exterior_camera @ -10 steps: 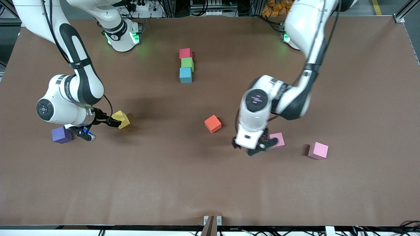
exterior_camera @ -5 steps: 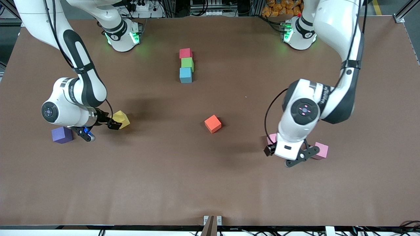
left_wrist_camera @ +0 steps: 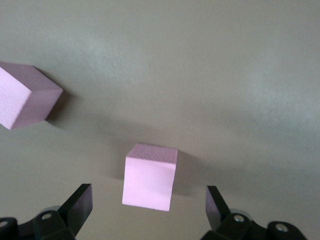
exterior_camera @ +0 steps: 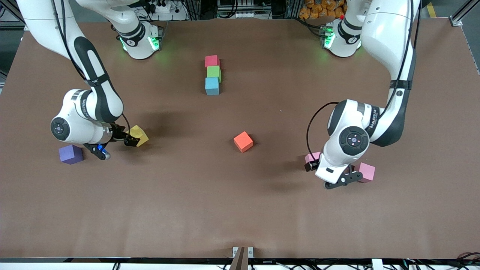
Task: Arrange blocks into number 1
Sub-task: 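Grasp the yellow cube with the right gripper while the left gripper reaches orange, then grasp the orange cube with the left gripper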
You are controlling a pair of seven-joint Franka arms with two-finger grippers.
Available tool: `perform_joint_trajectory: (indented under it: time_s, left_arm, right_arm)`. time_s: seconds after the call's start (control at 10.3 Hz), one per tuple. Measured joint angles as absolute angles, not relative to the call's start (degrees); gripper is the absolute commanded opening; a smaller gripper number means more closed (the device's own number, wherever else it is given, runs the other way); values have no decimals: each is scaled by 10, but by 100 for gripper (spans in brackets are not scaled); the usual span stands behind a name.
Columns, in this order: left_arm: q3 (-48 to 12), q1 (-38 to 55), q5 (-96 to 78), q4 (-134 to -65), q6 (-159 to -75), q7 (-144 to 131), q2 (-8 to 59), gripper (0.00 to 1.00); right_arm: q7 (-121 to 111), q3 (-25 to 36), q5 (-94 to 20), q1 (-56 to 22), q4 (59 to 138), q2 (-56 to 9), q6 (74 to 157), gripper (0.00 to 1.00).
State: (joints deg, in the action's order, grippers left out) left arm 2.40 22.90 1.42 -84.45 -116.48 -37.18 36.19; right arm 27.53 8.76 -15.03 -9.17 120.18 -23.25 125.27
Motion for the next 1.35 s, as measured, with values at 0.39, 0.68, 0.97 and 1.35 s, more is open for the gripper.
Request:
perform_joint_trajectory:
  time_s: [0.39, 0.68, 0.97, 1.35]
  left_arm:
    - [-29, 257, 4, -846, -1166, -451, 366, 100]
    - [-33, 312, -18, -832, -1184, -572, 386, 100]
    - [-33, 349, -21, -819, -1257, -686, 409, 100]
    - [-33, 402, -21, -784, -1326, -761, 475, 100]
  right_arm:
    - [275, 87, -150, -97, 1209, -233, 1254, 73]
    - [275, 87, -151, -111, 1205, -234, 1258, 57]
    - [269, 87, -151, -119, 1193, -234, 1260, 58]
    - [189, 88, -99, -143, 1174, -209, 1260, 59]
